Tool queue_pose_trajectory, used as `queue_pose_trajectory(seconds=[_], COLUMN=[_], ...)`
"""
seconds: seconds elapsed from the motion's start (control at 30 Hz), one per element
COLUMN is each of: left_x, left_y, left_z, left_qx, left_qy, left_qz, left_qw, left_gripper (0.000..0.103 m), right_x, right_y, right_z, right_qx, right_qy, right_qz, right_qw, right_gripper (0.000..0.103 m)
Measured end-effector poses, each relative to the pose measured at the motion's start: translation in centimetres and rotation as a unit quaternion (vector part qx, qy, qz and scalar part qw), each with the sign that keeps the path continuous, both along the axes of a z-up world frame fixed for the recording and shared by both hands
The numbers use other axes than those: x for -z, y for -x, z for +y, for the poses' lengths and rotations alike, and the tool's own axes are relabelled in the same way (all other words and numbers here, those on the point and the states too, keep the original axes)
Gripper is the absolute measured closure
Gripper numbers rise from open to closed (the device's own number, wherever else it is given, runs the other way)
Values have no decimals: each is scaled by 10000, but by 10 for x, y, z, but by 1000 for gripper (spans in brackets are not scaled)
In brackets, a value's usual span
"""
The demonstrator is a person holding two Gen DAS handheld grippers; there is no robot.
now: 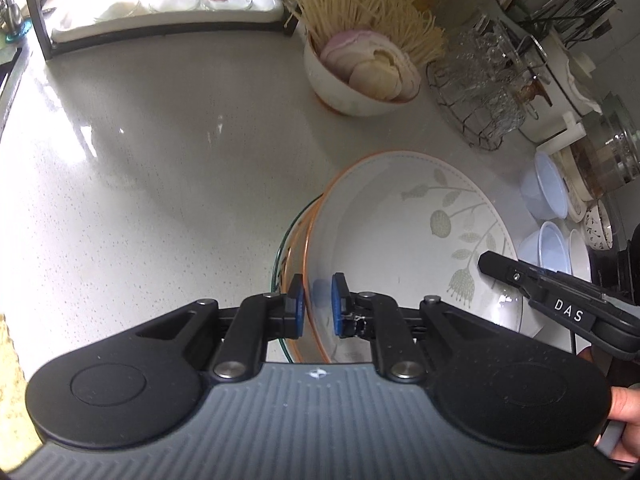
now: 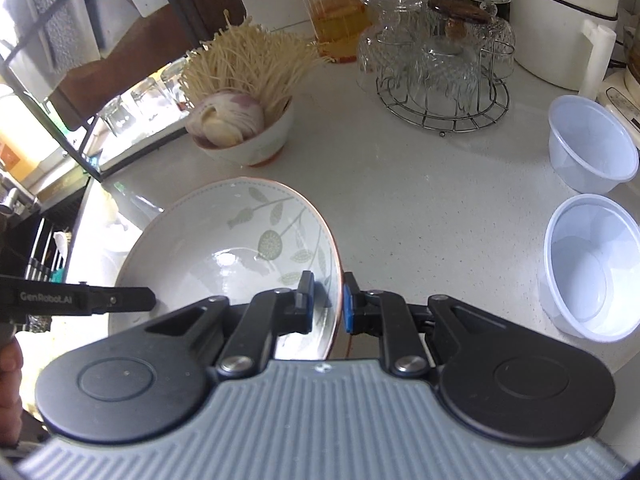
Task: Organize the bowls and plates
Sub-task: 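Lift the second white plate and carry it over the plate stack, then lower the second white plate onto the stack and open the left gripper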
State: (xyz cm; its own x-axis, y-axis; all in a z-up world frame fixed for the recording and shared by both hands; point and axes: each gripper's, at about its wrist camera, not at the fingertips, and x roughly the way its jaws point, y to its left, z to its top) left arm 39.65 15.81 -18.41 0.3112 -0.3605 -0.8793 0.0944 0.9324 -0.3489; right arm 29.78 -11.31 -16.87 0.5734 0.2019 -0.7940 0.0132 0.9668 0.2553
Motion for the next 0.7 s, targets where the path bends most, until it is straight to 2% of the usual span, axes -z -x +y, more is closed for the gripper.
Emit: queue_pose_trajectory(seconds=[0.37,0.53,0.7], left_x=[5,3,0], left_y=[-2,-3,-2], left_z=[-14,-11,-9], left_qx=[-44,-128,-164], left_qy=[-256,-228,-163], left_qz=[188,182,225], left_qw=[9995,9995,9995], left_gripper=[88,88,86], right_x=[9,12,16], right_y=[-2,-6,-10], right_z=[-2,2,2], right_qx=[-110,-235,-264], right_qy=[175,281,180], right_qz=[57,69,218], right_qw=[9998,9993,9992], right_gripper=[85,85,85])
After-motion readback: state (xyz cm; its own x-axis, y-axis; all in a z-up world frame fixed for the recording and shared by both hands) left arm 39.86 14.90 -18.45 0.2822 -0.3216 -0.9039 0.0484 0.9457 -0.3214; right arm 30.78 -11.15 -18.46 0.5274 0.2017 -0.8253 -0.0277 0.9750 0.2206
